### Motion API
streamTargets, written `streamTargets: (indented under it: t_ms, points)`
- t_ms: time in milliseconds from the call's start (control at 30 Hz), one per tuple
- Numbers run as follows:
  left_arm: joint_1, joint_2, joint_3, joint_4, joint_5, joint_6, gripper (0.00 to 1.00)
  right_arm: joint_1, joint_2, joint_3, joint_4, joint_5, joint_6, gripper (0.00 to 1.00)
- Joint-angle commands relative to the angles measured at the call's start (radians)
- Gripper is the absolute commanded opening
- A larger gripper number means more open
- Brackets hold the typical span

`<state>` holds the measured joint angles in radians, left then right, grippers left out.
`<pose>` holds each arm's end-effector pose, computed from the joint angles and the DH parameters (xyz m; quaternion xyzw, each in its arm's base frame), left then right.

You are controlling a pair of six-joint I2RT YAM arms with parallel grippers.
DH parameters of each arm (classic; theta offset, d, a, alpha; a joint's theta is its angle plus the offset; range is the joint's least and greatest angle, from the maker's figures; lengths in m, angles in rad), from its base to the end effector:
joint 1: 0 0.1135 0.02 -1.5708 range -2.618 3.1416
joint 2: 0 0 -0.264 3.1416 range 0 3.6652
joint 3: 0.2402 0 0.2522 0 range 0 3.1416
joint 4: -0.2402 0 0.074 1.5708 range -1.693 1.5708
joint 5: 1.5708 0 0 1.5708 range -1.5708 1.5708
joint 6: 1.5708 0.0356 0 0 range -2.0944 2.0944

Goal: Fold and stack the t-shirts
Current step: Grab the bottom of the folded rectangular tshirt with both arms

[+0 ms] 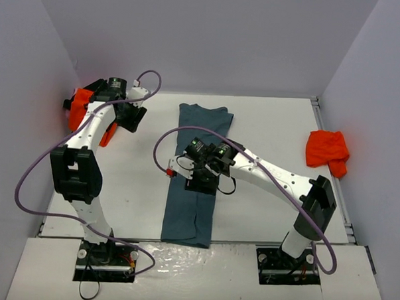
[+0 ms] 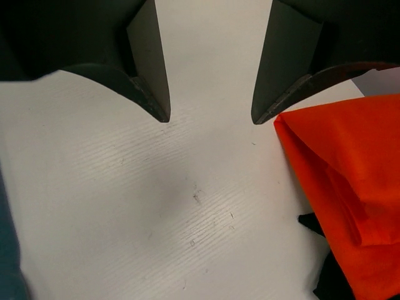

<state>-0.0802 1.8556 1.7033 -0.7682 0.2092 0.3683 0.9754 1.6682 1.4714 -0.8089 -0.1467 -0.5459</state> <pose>0.4094 -0.0403 0.3024 0.2421 0.9114 -0.0523 0.3286 0.1954 0.2978 0.2950 -0.6751 0.6797 0.1280 0.2567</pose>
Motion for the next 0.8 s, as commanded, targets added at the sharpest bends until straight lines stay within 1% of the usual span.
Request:
streamTargets:
  t_ms: [0,33,100,133,167,200,233,433,600,767]
  points:
    - [-0.017,-0.056,0.023,0.057,-0.029,-0.009,0.52,0.040,0.016,-0.078,-0.103,-0.119,0.019,0.49]
    - [-0.013,-0.046,0.027,0.039,-0.028,-0.008,0.52,0.054,0.032,-0.085,-0.107,-0.136,0.020,0.48]
    - [-0.010,-0.059,0.006,0.030,-0.014,-0.010,0.51,0.093,0.076,-0.087,-0.077,-0.077,0.032,0.41]
    - [-0.010,-0.072,-0.014,0.049,-0.013,-0.016,0.50,0.098,0.091,-0.077,-0.057,-0.035,0.045,0.34]
    - [-0.009,-0.091,-0.043,0.082,0.000,-0.017,0.42,0.096,0.109,-0.037,-0.038,0.035,0.051,0.14]
    - [-0.009,-0.115,-0.053,0.098,0.007,-0.022,0.35,0.086,0.133,-0.005,-0.019,0.074,0.060,0.07]
    - [-0.009,-0.132,-0.058,0.109,0.012,-0.024,0.31,0.076,0.154,0.026,-0.005,0.104,0.061,0.03]
    - [-0.007,-0.135,-0.026,0.070,0.013,-0.014,0.31,0.046,0.285,0.198,0.007,0.124,0.007,0.04]
    - [-0.008,-0.146,-0.063,0.089,0.027,-0.015,0.31,0.035,0.413,0.256,0.007,0.105,-0.020,0.03]
    - [-0.008,-0.141,-0.052,0.080,0.036,-0.007,0.31,0.003,0.525,0.298,0.005,0.078,-0.062,0.03]
